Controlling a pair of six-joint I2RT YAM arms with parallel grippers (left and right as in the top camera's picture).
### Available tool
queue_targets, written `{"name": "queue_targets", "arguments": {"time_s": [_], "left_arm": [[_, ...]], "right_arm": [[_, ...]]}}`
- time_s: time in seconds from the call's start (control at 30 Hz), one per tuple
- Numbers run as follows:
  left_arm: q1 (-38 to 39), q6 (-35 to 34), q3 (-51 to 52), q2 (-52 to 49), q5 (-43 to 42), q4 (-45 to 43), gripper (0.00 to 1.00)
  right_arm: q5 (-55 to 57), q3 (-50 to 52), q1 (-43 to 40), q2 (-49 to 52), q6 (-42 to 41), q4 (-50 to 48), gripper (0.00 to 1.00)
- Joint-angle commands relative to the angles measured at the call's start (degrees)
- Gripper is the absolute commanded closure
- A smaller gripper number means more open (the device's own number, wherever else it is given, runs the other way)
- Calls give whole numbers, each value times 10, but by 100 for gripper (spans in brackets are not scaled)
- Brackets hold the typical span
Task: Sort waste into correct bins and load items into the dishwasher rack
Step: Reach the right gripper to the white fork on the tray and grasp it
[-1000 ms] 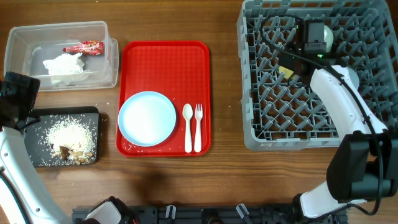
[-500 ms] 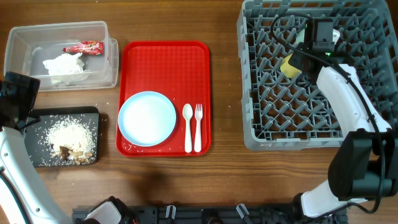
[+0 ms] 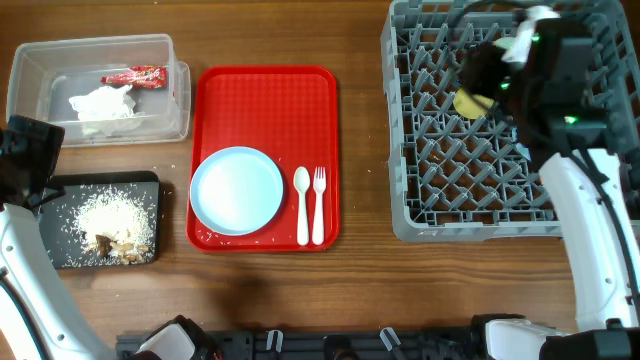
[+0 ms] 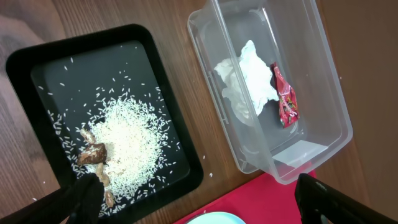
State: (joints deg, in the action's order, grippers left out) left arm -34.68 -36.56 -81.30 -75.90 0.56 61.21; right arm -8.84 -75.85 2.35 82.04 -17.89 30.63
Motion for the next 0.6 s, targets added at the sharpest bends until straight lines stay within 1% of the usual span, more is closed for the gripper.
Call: {"name": "queue_targets", "arguments": {"time_s": [0.0,0.03,0.1,0.2,0.27,0.33,0.43,0.47,0.57], "left_arm": [[-3,1,-7,2,0,-1,0],[-3,1,-7,2,0,-1,0],[-3,1,-7,2,0,-1,0],[-3,1,-7,2,0,-1,0],[-3,1,-7,2,0,-1,0],[-3,1,-7,2,0,-1,0],[-3,1,-7,2,0,-1,0],[-3,1,-7,2,0,-1,0],[-3,1,-7,2,0,-1,0]], "right_arm": [[-86,-6,74,14,42,34,47],[-86,-6,93,22,37,44,47],[-54,-6,150,47,-1,73,47],[-14,-6,221,92,-21,117,46],[-13,-6,265,129,-23,146,42],[-13,-6,307,173,-23,169,42],[-4,-6,348,223,-40,172,42],[17,-6,365,242,-53,175,42],[44,-6,389,264,-78,190,41]]}}
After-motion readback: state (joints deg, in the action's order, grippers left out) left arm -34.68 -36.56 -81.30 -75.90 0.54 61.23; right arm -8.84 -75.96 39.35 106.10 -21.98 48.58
